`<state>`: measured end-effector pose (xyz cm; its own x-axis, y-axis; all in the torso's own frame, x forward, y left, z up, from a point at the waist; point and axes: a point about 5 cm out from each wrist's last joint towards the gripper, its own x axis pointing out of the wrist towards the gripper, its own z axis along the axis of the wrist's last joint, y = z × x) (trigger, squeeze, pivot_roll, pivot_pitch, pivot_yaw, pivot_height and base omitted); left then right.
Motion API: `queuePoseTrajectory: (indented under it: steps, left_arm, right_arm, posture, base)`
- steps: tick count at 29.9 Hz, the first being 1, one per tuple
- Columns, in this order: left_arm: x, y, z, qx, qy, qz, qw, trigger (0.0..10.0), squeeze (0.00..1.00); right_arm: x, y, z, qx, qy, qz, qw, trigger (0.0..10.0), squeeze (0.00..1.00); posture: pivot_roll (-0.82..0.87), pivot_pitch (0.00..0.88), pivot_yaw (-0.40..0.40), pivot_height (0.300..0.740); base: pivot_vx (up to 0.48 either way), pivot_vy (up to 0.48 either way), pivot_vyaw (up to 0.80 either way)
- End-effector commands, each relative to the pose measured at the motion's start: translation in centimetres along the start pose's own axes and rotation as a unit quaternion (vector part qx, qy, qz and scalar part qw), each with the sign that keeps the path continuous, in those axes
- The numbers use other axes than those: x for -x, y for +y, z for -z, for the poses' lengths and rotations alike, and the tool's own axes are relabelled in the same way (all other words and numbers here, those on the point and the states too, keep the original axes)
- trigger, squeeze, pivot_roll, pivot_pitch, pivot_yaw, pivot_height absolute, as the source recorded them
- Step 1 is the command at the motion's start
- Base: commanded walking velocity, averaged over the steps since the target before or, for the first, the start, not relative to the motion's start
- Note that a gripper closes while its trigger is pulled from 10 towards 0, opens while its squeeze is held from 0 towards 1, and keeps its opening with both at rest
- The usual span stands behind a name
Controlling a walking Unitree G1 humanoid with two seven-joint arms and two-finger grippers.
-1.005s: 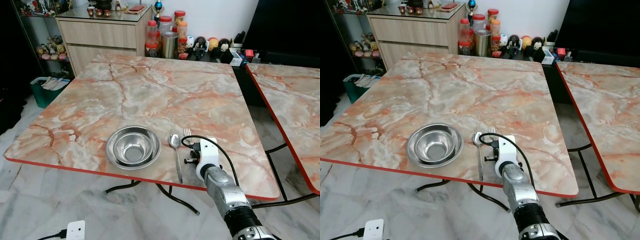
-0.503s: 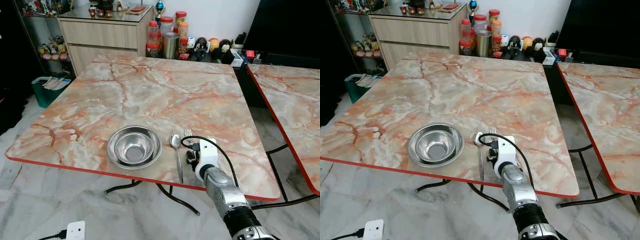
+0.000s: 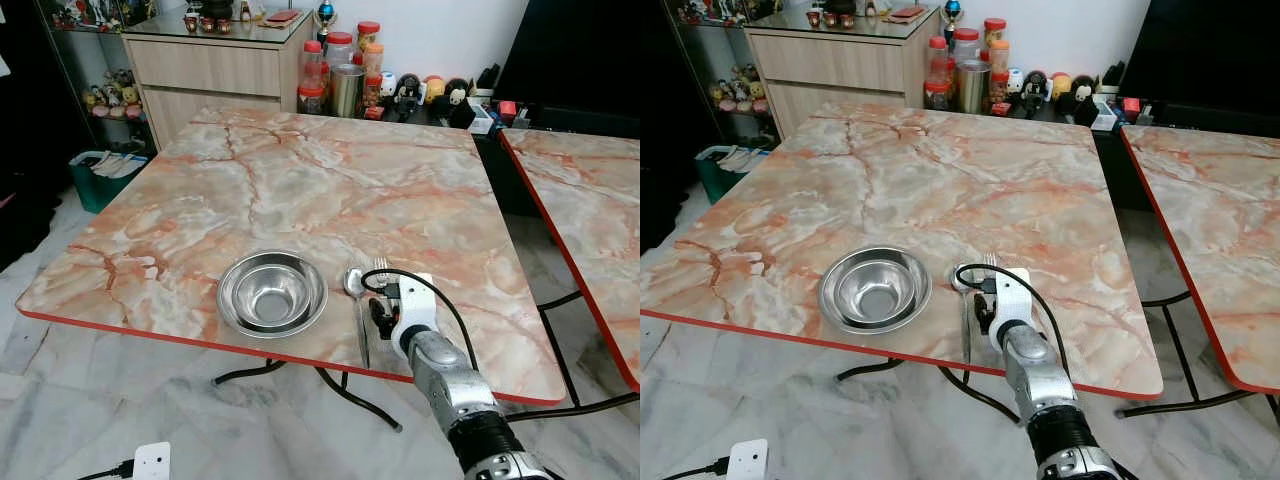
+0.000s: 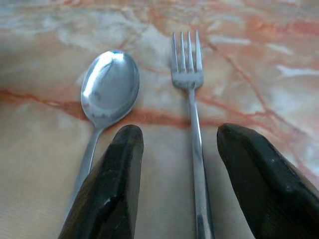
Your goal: Setting the table
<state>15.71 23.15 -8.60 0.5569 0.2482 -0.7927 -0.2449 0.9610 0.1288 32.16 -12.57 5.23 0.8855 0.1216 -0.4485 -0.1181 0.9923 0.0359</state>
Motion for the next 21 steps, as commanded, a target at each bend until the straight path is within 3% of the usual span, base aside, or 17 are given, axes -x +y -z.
queuePoseTrajectory:
  steps: [1, 10, 13, 18, 21]
  left_arm:
    - [0.1, -0.2, 0.4, 0.008, 0.008, 0.005, 1.000, 10.0, 0.00]
    - [0.1, -0.1, 0.5, 0.008, 0.010, 0.006, 1.000, 10.0, 0.00]
    - [0.1, -0.2, 0.6, 0.003, 0.011, 0.005, 1.000, 10.0, 0.00]
    - [0.1, -1.0, 0.2, -0.004, 0.003, 0.010, 1.000, 10.0, 0.00]
    - [0.0, -1.3, 0.0, -0.007, -0.001, 0.012, 1.000, 10.0, 0.00]
  right_arm:
    - [0.2, -0.4, -0.9, 0.010, -0.019, 0.009, 1.000, 10.0, 0.00]
    - [0.9, -1.9, -3.7, 0.025, -0.091, 0.040, 0.995, 10.0, 0.00]
    - [1.2, -2.6, -6.4, 0.012, -0.184, 0.045, 0.982, 10.0, 0.00]
    - [1.6, -3.1, -8.6, 0.027, -0.248, 0.054, 0.967, 10.0, 0.00]
    - [2.6, -3.5, -10.4, 0.037, -0.309, 0.064, 0.948, 10.0, 0.00]
  posture:
    - [0.07, 0.000, -0.049, 0.740]
    - [0.07, 0.000, -0.047, 0.740]
    - [0.06, 0.000, -0.035, 0.740]
    - [0.05, 0.000, -0.033, 0.740]
    - [0.04, 0.000, -0.031, 0.740]
  base:
    - [0.000, 0.000, 0.00]
    - [0.000, 0.000, 0.00]
    - [0.000, 0.000, 0.00]
    - [0.000, 0.000, 0.00]
    - [0.000, -0.330, 0.00]
